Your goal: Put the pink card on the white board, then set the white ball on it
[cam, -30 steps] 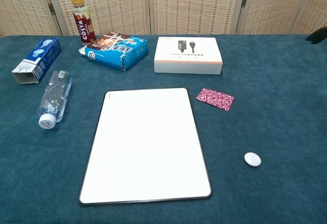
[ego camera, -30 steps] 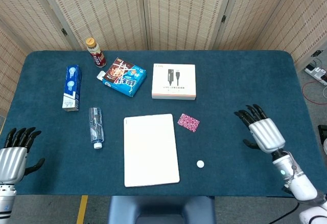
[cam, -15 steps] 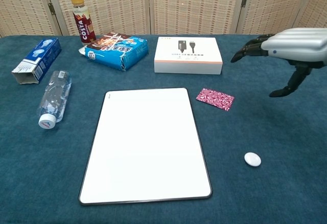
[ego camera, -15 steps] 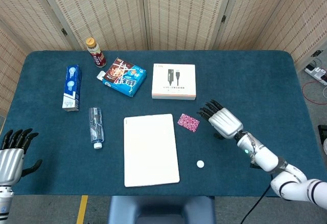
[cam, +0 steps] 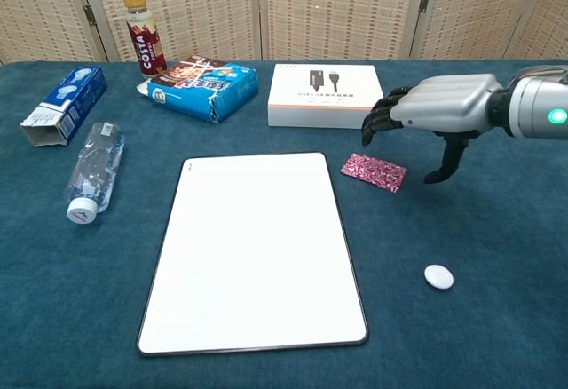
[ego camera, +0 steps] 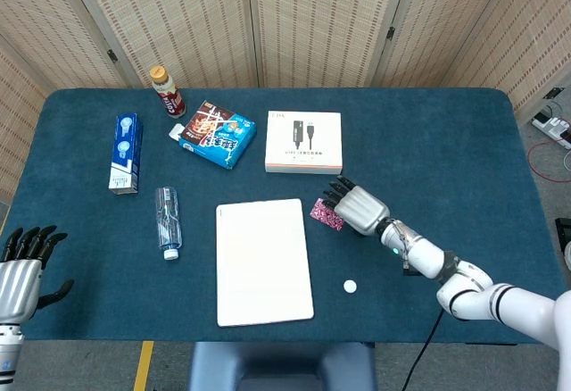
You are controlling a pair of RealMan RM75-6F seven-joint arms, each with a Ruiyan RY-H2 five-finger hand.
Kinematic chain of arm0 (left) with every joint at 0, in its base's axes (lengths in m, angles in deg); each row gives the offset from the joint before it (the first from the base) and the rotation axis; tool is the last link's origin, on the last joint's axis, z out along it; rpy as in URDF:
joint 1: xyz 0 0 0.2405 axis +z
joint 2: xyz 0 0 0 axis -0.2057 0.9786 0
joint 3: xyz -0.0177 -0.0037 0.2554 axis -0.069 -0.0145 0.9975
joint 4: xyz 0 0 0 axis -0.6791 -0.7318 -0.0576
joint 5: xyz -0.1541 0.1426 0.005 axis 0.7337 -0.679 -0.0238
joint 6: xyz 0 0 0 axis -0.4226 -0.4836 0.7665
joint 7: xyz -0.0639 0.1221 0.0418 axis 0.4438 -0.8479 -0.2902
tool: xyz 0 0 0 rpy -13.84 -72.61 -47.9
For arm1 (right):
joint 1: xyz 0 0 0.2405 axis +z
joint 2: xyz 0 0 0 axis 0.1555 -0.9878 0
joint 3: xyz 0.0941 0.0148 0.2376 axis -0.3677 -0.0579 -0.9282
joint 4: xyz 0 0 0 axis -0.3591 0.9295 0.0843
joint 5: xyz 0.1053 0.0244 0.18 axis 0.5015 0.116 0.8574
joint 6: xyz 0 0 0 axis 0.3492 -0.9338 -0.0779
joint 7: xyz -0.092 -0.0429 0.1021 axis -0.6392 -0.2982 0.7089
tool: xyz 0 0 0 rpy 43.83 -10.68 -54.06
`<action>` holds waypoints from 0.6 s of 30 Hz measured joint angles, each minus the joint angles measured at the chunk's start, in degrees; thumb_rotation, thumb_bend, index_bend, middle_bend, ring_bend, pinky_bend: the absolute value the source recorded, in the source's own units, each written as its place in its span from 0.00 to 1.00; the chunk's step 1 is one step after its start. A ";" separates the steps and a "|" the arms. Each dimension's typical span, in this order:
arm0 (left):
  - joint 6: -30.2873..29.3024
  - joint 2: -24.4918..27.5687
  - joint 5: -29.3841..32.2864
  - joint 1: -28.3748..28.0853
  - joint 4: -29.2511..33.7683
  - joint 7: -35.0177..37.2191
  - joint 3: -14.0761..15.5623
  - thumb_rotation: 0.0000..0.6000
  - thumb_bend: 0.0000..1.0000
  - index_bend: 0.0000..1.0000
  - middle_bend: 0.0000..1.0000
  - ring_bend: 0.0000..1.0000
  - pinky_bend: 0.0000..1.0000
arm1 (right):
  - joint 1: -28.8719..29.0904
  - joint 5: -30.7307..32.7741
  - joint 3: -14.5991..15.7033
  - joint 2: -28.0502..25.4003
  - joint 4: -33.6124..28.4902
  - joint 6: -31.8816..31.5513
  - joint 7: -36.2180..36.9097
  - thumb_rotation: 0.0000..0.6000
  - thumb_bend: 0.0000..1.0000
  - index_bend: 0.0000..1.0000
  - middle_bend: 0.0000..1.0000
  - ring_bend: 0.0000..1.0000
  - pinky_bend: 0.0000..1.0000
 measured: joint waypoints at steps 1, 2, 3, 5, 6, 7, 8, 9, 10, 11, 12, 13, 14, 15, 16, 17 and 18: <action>0.03 0.03 0.07 0.05 -0.03 0.00 0.04 1.00 0.26 0.23 0.16 0.12 0.00 | 0.23 0.06 0.09 0.24 0.34 0.19 -0.18 1.00 0.25 0.18 0.13 0.00 0.00; 0.06 0.06 0.14 0.10 -0.03 0.06 0.07 1.00 0.26 0.23 0.16 0.12 0.00 | 0.58 0.14 0.23 0.60 0.82 0.45 -0.43 1.00 0.25 0.18 0.12 0.00 0.00; 0.10 0.10 0.20 0.14 -0.03 0.14 0.11 1.00 0.26 0.23 0.16 0.12 0.00 | 1.05 0.28 0.42 1.06 1.40 0.75 -0.69 1.00 0.25 0.18 0.12 0.00 0.00; 0.32 0.26 0.31 0.20 0.05 0.42 0.24 1.00 0.26 0.23 0.16 0.12 0.00 | 1.64 0.48 0.68 1.69 2.15 1.17 -0.88 1.00 0.25 0.18 0.12 0.00 0.00; 0.41 0.38 0.33 0.22 0.11 0.58 0.29 1.00 0.26 0.23 0.16 0.12 0.00 | 1.92 0.57 0.84 2.05 2.65 1.36 -0.98 1.00 0.25 0.18 0.12 0.00 0.00; 0.44 0.47 0.37 0.26 0.15 0.73 0.31 1.00 0.26 0.23 0.16 0.12 0.00 | 2.10 0.61 0.95 2.34 3.02 1.40 -1.05 1.00 0.25 0.18 0.12 0.00 0.00; 0.39 0.48 0.42 0.29 0.15 0.78 0.28 1.00 0.26 0.23 0.16 0.12 0.00 | 2.26 0.64 1.06 2.65 3.39 1.39 -1.12 1.00 0.25 0.18 0.12 0.00 0.00; 0.37 0.49 0.48 0.31 0.12 0.82 0.25 1.00 0.26 0.23 0.16 0.12 0.00 | 2.45 0.70 1.20 3.08 3.90 1.34 -1.18 1.00 0.25 0.18 0.12 0.00 0.00; 0.39 0.49 0.52 0.32 0.11 0.86 0.23 1.00 0.26 0.23 0.16 0.12 0.00 | 2.58 0.75 1.30 3.38 4.23 1.29 -1.22 1.00 0.25 0.18 0.12 0.00 0.00; 0.40 0.50 0.53 0.32 0.10 0.87 0.23 1.00 0.26 0.23 0.16 0.12 0.00 | 2.69 0.80 1.39 3.60 4.49 1.25 -1.26 1.00 0.25 0.18 0.12 0.00 0.00; 0.42 0.50 0.54 0.31 0.11 0.89 0.22 1.00 0.26 0.23 0.16 0.12 0.00 | 2.80 0.84 1.49 3.77 4.70 1.21 -1.31 1.00 0.25 0.18 0.12 0.00 0.00; 0.52 0.53 0.54 0.28 0.12 0.93 0.23 1.00 0.26 0.23 0.16 0.12 0.00 | 2.87 0.85 1.55 3.89 4.84 1.21 -1.38 1.00 0.25 0.18 0.12 0.00 0.00; 0.61 0.59 0.53 0.24 0.15 1.02 0.23 1.00 0.26 0.23 0.16 0.12 0.00 | 2.99 0.85 1.61 4.13 5.12 1.21 -1.48 1.00 0.25 0.18 0.12 0.00 0.00; 0.69 0.68 0.55 0.21 0.18 1.14 0.22 1.00 0.26 0.23 0.16 0.12 0.00 | 3.24 0.89 1.72 4.77 5.83 1.18 -1.62 1.00 0.25 0.18 0.12 0.00 0.00; 0.73 0.76 0.62 0.18 0.20 1.23 0.17 1.00 0.26 0.23 0.16 0.12 0.00 | 3.35 0.91 1.76 5.04 6.15 1.14 -1.67 1.00 0.25 0.18 0.12 0.00 0.00; 0.74 0.79 0.68 0.19 0.21 1.27 0.14 1.00 0.26 0.23 0.16 0.12 0.00 | 3.53 0.94 1.82 5.43 6.61 1.07 -1.74 1.00 0.25 0.18 0.12 0.00 0.00; 0.77 0.83 0.74 0.19 0.22 1.27 0.14 1.00 0.26 0.23 0.16 0.12 0.00 | 3.79 0.99 1.90 5.87 7.15 1.00 -1.84 1.00 0.25 0.18 0.12 0.00 0.00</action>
